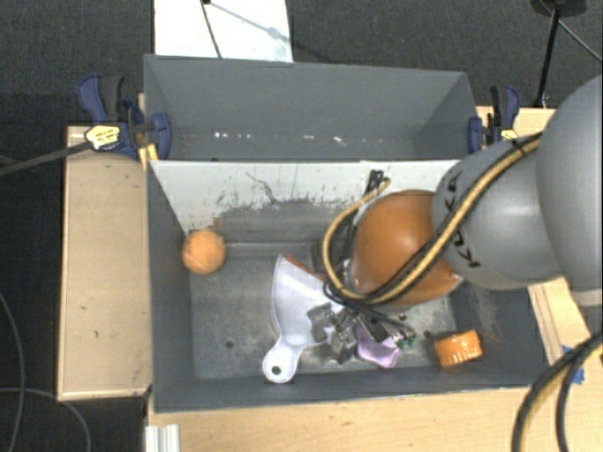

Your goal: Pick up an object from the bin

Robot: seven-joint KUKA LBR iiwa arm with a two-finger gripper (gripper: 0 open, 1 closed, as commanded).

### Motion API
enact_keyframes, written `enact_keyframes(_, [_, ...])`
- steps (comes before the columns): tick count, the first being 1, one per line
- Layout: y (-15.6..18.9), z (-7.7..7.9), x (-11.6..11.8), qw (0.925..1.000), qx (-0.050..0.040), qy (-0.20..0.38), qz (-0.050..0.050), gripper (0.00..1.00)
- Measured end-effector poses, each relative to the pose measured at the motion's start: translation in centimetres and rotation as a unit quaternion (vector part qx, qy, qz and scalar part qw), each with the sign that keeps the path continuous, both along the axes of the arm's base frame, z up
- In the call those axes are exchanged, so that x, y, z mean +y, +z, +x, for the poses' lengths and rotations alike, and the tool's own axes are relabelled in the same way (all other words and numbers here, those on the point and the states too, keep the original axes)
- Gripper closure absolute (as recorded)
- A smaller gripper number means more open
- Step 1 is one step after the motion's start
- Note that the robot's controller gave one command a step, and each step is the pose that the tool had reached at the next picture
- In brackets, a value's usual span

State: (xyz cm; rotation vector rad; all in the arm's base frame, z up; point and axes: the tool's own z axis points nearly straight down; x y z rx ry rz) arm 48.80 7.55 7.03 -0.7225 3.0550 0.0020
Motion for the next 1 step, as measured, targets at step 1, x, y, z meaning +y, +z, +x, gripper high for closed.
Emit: enact_keyframes(1, [5.00,0.53,-0.32,0.9999,0.0039,0.012,-0.001,1.00])
